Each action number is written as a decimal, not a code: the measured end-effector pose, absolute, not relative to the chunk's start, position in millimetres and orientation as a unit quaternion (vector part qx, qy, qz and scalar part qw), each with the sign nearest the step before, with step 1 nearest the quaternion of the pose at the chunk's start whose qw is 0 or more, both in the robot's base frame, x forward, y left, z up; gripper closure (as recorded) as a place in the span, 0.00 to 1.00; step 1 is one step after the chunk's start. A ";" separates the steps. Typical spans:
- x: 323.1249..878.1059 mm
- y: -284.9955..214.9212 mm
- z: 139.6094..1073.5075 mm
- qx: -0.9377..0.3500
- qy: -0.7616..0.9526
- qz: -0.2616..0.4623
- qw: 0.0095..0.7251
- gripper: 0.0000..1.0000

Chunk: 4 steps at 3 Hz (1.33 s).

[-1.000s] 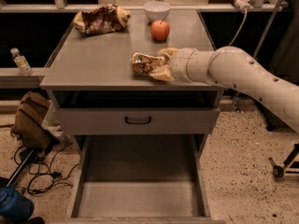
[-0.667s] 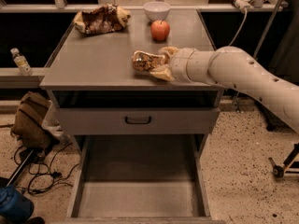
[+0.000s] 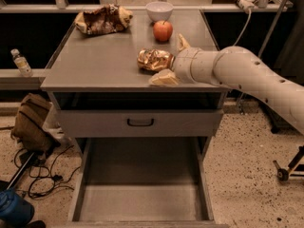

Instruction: Pick orange can from middle drawer and place on counter

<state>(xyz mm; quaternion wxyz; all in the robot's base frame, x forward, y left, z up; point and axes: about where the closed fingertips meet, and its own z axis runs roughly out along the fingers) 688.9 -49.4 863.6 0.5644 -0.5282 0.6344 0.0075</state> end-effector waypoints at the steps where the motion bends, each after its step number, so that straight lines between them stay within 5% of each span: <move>1: 688.9 -49.4 864.2 -0.528 0.634 0.008 0.564 0.00; 2: 688.9 -49.4 869.4 -0.528 0.634 0.008 0.564 0.00; 3: 660.1 -108.0 867.4 -0.518 0.667 -0.047 0.533 0.00; 4: 592.0 -144.4 899.2 -0.523 0.690 -0.106 0.490 0.00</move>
Offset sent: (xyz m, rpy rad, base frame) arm -0.0880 -0.0283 0.1324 -0.2314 -0.1428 -0.0579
